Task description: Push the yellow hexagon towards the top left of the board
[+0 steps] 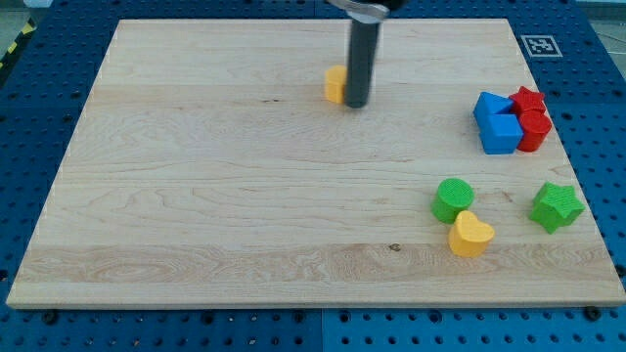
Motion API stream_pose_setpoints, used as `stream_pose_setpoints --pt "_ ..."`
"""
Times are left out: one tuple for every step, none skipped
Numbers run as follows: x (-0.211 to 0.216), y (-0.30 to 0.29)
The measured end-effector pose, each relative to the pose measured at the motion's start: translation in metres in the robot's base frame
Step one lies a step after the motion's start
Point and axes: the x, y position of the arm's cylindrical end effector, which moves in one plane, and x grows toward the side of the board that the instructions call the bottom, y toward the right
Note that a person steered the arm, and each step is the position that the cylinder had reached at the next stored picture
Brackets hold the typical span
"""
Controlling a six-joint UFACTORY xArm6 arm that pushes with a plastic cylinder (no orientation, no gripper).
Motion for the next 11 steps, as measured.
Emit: stream_pose_setpoints --pt "-0.038 -0.059" --pt "-0.063 -0.034" --pt "-0.075 -0.007" --pt "-0.105 -0.021" --pt "-0.107 -0.068" --pt "-0.092 -0.091" --pt "-0.085 -0.105" --pt "-0.078 -0.091" --pt "-0.057 -0.105" --pt "-0.049 -0.115" --pt "-0.059 -0.166"
